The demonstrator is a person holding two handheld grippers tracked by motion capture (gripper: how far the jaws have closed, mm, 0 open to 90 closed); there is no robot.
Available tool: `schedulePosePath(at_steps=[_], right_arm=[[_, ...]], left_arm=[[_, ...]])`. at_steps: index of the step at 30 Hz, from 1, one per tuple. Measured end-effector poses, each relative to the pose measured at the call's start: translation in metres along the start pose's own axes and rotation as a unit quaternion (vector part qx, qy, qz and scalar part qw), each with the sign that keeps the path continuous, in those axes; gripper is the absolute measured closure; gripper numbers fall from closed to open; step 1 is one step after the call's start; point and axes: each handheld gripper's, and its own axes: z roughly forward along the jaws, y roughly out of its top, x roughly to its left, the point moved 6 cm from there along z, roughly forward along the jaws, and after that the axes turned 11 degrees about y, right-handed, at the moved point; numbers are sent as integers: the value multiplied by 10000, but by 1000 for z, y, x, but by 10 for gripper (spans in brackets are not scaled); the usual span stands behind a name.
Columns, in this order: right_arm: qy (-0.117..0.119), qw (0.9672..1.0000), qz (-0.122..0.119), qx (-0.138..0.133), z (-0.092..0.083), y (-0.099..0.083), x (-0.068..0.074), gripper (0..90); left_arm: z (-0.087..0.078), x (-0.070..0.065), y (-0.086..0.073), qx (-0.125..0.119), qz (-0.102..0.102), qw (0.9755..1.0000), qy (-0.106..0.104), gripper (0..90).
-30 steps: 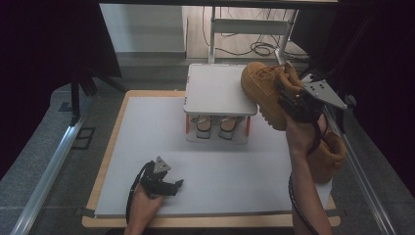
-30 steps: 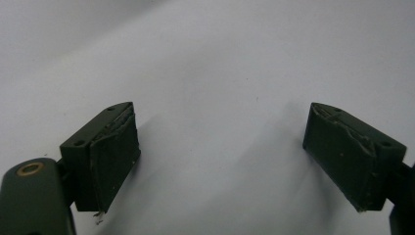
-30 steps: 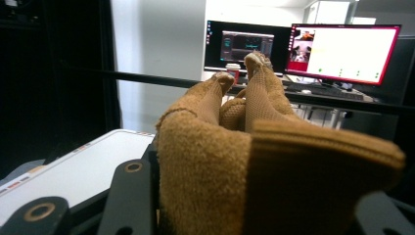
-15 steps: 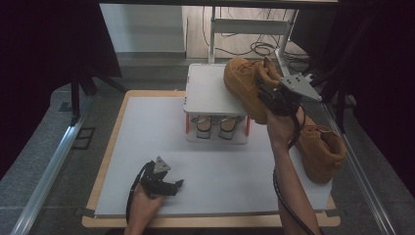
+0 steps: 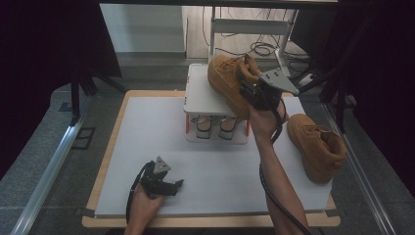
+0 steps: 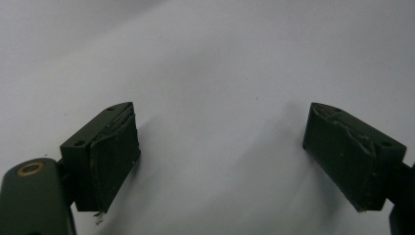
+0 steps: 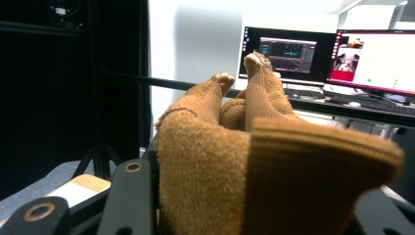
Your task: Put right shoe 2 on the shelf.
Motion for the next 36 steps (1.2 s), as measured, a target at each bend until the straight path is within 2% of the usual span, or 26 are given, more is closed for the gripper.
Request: schedulePosePath(at_steps=[17, 28, 36], right_arm=[[215, 9997, -20, 82, 47, -8, 23, 514], [172, 9998, 56, 90, 75, -12, 31, 512], [72, 9998, 132, 95, 87, -18, 29, 510]], left_arm=[[0, 0, 0, -22, -13, 10000, 0, 133], [0, 0, 0, -27, -14, 10000, 4, 133], [0, 0, 0, -23, 7, 10000, 3, 133]])
